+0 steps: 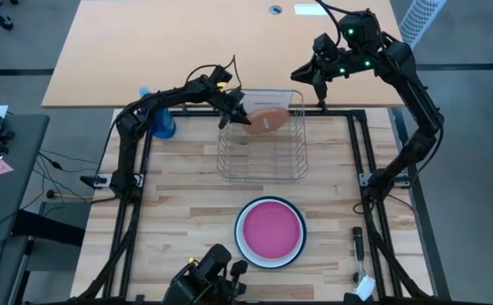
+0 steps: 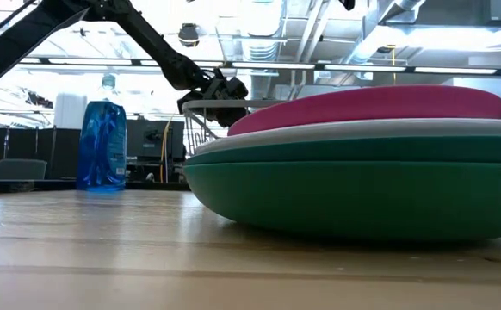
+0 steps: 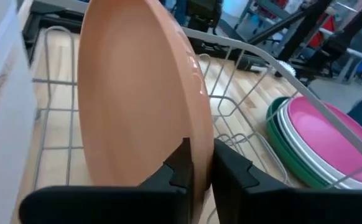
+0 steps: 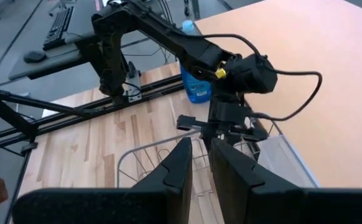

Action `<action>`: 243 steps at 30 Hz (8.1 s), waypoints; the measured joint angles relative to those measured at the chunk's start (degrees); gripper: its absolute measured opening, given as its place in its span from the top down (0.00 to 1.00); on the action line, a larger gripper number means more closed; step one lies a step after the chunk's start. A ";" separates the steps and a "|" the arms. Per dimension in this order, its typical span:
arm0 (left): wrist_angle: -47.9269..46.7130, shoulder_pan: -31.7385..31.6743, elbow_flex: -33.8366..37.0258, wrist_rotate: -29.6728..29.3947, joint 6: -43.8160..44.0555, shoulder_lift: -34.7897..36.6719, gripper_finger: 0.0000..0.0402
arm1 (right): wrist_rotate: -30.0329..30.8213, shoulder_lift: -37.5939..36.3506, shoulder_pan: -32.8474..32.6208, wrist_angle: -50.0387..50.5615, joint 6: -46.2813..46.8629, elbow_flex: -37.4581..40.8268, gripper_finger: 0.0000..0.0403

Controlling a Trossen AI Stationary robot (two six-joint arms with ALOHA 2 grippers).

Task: Sort dishes
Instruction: Put the brown plate in the dish rack

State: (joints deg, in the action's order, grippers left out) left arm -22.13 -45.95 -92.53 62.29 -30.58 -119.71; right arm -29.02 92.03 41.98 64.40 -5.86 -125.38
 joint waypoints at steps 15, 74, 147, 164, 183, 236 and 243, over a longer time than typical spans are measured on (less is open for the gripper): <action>-0.29 -0.09 0.07 -7.34 -1.86 -0.17 0.74 | 0.02 0.00 0.17 -0.02 -0.62 0.00 0.84; -8.52 0.83 -3.19 -4.72 -13.67 -2.16 0.87 | -0.43 0.00 0.15 -0.10 -1.68 0.02 0.84; -13.44 2.56 -9.29 -6.96 -19.66 -4.73 0.94 | 14.73 17.90 17.05 16.78 25.91 20.57 0.38; -12.69 2.19 -9.29 -7.98 -18.83 -5.79 0.94 | 14.65 17.92 16.75 4.32 27.44 30.32 0.75; -7.98 1.92 -9.29 -13.47 -15.31 -6.18 0.74 | 14.12 17.92 16.00 2.36 26.76 30.31 0.93; -9.24 5.16 -9.57 -16.56 -0.84 -2.92 0.90 | 16.20 17.97 13.92 -6.66 35.84 30.32 0.99; -9.33 6.62 -9.58 -18.66 2.89 -2.90 0.90 | 16.20 17.97 13.92 -6.58 36.03 30.32 0.99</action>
State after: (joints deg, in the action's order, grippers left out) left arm -31.46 -39.33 -102.11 43.64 -27.68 -122.61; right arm -12.82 110.00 55.90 57.82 30.17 -95.07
